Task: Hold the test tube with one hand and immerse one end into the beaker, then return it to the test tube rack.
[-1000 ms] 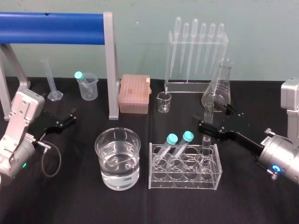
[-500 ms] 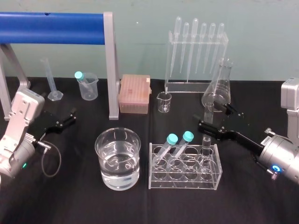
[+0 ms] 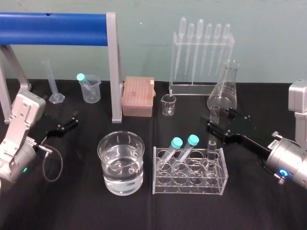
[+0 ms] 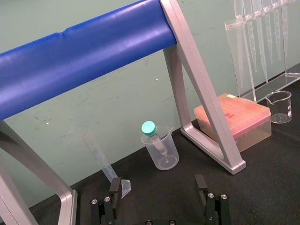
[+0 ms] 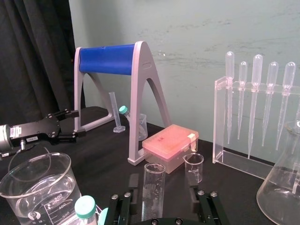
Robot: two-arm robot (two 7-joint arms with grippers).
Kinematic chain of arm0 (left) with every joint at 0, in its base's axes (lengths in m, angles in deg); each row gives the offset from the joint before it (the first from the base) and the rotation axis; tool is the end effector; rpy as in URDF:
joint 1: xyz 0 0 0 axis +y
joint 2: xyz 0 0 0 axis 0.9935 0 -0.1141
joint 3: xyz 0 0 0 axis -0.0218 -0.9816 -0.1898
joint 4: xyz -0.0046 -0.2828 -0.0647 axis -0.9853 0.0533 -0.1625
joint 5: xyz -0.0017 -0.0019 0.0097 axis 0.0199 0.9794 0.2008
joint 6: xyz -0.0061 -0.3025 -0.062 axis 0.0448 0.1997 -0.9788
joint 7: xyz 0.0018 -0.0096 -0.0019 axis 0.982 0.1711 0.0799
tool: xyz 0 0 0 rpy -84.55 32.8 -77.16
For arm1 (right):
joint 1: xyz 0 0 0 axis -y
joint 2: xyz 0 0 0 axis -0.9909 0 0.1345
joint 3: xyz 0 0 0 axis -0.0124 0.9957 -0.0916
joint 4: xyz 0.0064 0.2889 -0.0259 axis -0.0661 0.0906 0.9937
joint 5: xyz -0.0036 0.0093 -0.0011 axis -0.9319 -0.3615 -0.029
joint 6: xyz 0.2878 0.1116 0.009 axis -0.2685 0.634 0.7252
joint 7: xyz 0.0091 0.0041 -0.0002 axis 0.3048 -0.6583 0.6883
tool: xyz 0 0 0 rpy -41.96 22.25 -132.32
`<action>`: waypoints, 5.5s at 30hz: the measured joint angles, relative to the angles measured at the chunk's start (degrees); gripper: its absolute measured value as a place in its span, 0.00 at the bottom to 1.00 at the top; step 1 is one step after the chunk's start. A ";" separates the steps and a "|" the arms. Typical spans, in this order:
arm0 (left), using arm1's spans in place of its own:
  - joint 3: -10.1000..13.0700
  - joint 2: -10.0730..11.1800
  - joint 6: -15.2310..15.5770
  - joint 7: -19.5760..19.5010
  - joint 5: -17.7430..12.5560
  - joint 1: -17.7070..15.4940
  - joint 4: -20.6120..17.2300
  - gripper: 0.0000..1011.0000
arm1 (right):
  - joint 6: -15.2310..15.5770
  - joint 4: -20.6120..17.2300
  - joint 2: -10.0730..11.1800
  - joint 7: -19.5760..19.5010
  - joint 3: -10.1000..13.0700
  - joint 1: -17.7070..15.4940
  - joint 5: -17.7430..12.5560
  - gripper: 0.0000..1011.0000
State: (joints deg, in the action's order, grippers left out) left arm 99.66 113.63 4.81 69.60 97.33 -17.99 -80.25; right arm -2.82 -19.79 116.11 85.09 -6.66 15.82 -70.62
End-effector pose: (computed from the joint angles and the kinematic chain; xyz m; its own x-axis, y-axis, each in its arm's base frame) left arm 0.3581 0.0827 -0.3022 0.2922 0.8803 0.3738 -0.9553 0.2874 0.0700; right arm 0.3531 -0.0702 -0.2646 0.6813 -0.7309 -0.0397 0.7300 0.6825 -0.0359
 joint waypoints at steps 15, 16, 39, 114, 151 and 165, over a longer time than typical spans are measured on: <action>0.00 0.00 0.00 0.00 0.00 0.00 0.00 0.99 | -0.07 0.00 -0.01 0.02 0.00 0.00 -0.02 0.24; 0.00 0.00 0.00 0.00 0.00 0.00 0.00 0.99 | -0.06 0.00 0.00 0.02 0.00 0.00 -0.02 0.24; 0.00 0.00 0.00 0.00 0.00 0.00 0.00 0.99 | -0.85 -0.33 0.14 2.44 0.08 0.25 -2.69 0.24; 0.00 0.00 0.00 0.00 0.00 0.00 0.00 0.99 | -15.67 5.74 -3.88 5.97 0.20 6.80 3.13 0.24; 0.00 0.00 0.00 0.00 0.00 0.00 0.00 0.99 | -16.44 7.60 -4.86 11.42 -1.20 10.67 1.87 0.24; 0.00 0.00 0.00 0.00 0.00 0.00 0.00 0.99 | -16.54 10.39 -9.19 24.22 -7.15 18.94 -6.24 0.24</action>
State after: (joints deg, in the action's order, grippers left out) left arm 99.66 113.63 4.81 69.60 97.33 -17.98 -80.25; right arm -19.37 -9.39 106.92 109.31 -13.80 34.77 -76.86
